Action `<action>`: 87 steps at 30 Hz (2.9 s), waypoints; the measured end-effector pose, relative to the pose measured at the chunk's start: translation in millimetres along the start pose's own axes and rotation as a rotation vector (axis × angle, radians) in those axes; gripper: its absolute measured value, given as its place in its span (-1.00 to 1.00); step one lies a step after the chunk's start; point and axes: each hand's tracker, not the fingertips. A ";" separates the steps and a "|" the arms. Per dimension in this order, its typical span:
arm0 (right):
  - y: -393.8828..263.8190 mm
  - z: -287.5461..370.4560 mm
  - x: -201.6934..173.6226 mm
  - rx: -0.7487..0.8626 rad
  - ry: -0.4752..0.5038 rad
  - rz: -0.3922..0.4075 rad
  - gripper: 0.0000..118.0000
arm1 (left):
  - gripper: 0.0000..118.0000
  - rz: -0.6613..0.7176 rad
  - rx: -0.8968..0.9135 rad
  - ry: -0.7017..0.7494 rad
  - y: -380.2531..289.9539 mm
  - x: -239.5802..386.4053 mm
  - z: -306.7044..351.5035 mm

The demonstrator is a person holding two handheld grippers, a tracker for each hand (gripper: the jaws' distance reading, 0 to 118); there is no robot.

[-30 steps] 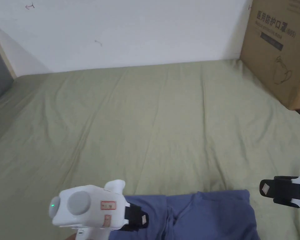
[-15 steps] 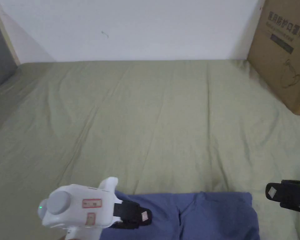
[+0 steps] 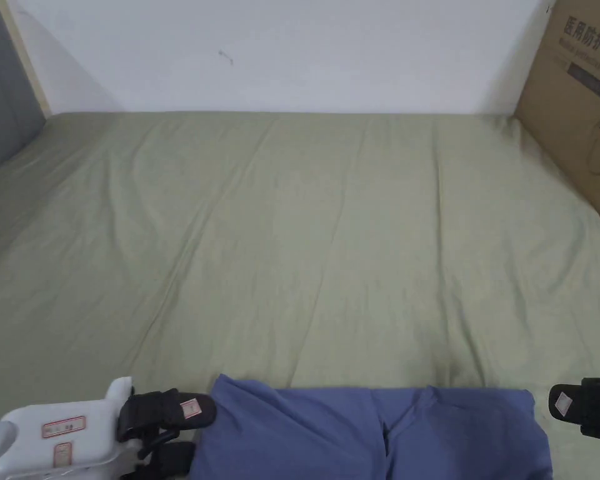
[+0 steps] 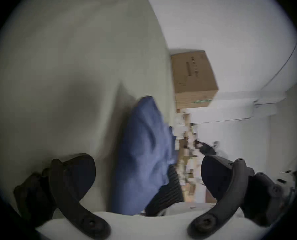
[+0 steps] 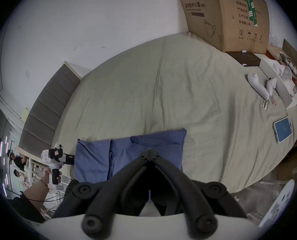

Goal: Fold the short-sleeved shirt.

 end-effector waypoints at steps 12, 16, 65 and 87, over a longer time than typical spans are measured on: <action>4.2 2.3 2.6 0.016 0.000 -0.018 -1.00 | -0.89 0.044 -0.084 0.192 13.8 -24.4 -32.4; 7.7 4.5 5.9 0.027 0.021 -0.023 -1.00 | -0.89 -0.175 -0.012 0.419 10.4 41.8 -12.4; -46.4 62.5 5.1 0.154 0.048 -0.007 -1.00 | -0.99 -0.378 -0.370 0.448 -64.0 117.3 -274.0; -24.1 -163.2 -69.0 -0.385 0.348 0.046 -1.00 | -0.98 -0.294 0.334 0.465 -72.9 135.2 30.9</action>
